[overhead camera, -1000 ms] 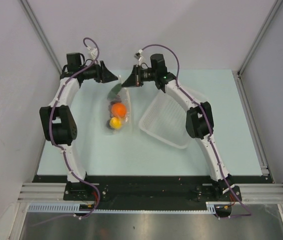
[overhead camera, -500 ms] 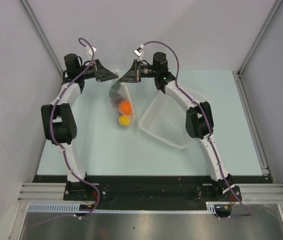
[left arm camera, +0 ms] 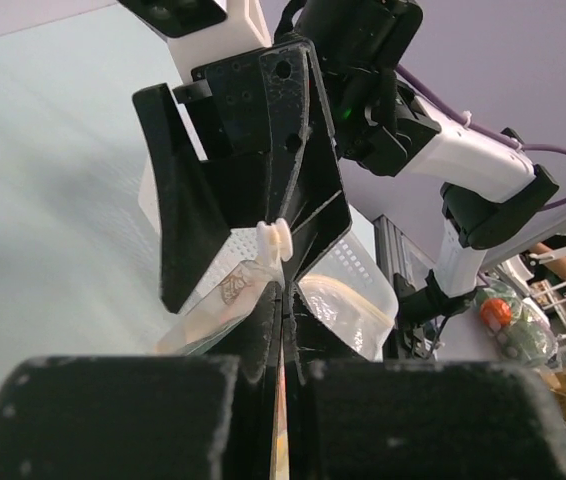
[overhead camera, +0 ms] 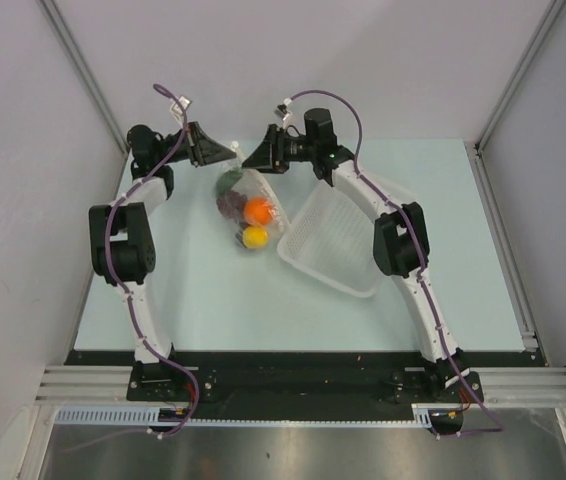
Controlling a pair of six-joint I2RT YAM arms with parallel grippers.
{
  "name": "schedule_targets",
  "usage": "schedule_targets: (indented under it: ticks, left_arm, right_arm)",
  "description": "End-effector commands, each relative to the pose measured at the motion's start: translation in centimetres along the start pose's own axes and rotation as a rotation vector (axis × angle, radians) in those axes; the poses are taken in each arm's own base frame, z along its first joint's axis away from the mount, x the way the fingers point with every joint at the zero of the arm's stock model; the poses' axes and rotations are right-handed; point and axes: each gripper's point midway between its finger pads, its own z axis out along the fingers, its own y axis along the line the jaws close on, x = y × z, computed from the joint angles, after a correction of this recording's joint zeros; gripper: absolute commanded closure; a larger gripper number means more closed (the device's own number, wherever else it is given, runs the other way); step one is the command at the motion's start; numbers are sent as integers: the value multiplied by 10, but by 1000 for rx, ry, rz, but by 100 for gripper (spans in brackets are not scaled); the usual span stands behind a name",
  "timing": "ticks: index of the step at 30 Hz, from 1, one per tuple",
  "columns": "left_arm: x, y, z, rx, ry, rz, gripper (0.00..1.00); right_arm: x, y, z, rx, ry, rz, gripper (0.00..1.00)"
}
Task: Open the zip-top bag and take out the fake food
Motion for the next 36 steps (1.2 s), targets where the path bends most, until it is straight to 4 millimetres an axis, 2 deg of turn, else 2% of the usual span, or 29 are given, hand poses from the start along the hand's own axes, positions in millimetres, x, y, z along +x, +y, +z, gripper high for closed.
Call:
schedule_targets:
  ticks: [1, 3, 4, 6, 7, 8, 11, 21, 25, 31, 36]
  left_arm:
    - [-11, -24, -1, 19, -6, 95, 100]
    - [-6, -20, -1, 4, 0, 49, 100]
    - [-6, -16, -1, -6, 1, 92, 100]
    - [-3, -12, 0, -47, 7, 24, 100]
    - [-2, -7, 0, -63, 18, 115, 100]
    - [0, -4, 0, -103, 35, 27, 100]
    - [4, -1, 1, -109, 62, 50, 100]
    - [2, -12, 6, -86, 63, 50, 100]
    - [0, -19, 8, -63, 57, 59, 100]
    - [2, -24, 7, -50, 63, 57, 100]
    - [4, -23, 8, -48, 64, 47, 100]
  right_arm:
    - [-33, 33, -15, 69, -86, -133, 36]
    - [-41, 44, -15, 42, -107, -176, 32]
    - [-42, 50, -13, 26, -113, -191, 30]
    - [-46, 64, -11, -20, -120, -243, 27]
    - [-46, 67, -10, -29, -120, -248, 25]
    - [-47, 72, -10, -58, -123, -272, 24]
    - [-48, 81, -9, -114, -126, -286, 26]
    - [-42, 71, 3, -148, -119, -257, 39]
    - [-37, 59, 7, -136, -107, -240, 39]
    - [-37, 53, 8, -120, -105, -246, 42]
    - [-34, 46, 9, -114, -99, -232, 38]
